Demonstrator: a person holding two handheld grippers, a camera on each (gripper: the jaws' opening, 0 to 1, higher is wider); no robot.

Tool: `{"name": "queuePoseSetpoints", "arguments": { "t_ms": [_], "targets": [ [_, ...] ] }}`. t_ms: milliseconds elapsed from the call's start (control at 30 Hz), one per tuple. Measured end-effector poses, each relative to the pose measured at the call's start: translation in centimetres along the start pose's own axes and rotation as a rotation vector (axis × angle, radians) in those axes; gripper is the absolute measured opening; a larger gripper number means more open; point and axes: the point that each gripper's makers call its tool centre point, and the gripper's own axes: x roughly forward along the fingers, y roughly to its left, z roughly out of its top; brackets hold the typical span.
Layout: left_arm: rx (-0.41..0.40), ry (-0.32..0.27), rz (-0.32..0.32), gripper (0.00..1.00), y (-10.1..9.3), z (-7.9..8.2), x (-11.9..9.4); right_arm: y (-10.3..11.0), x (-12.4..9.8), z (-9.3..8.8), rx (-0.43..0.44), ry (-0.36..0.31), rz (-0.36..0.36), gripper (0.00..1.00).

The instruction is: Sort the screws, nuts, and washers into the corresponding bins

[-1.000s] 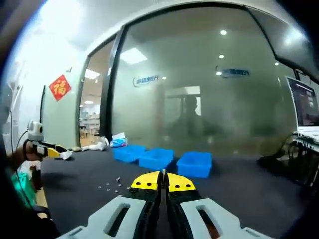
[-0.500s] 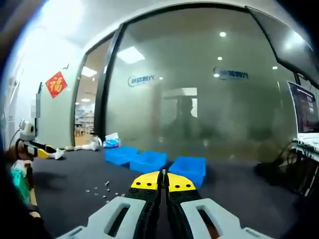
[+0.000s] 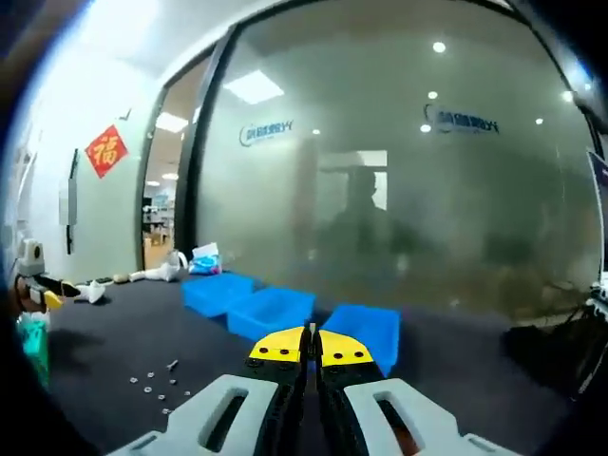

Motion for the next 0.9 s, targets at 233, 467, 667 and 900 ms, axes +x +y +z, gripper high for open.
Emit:
{"name": "queuePoseSetpoints", "arguments": {
  "t_ms": [233, 467, 667, 900],
  "targets": [
    [-0.015, -0.009, 0.007, 0.45, 0.4, -0.1, -0.1, -2.0, 4.2, -0.4, 0.007, 0.071, -0.012, 0.01],
    [-0.016, -0.014, 0.01, 0.45, 0.4, 0.0, -0.1, -2.4, 7.6, -0.8, -0.039, 0.13, -0.029, 0.01],
    [-0.015, -0.025, 0.014, 0.45, 0.5, 0.3, -0.3, -3.8, 11.1, -2.7, -0.051, 0.231, -0.032, 0.01],
    [-0.026, -0.022, 0.026, 0.45, 0.8, -0.1, -0.7, -4.3, 13.0, -3.5, -0.1, 0.278, -0.044, 0.01]
  ]
}}
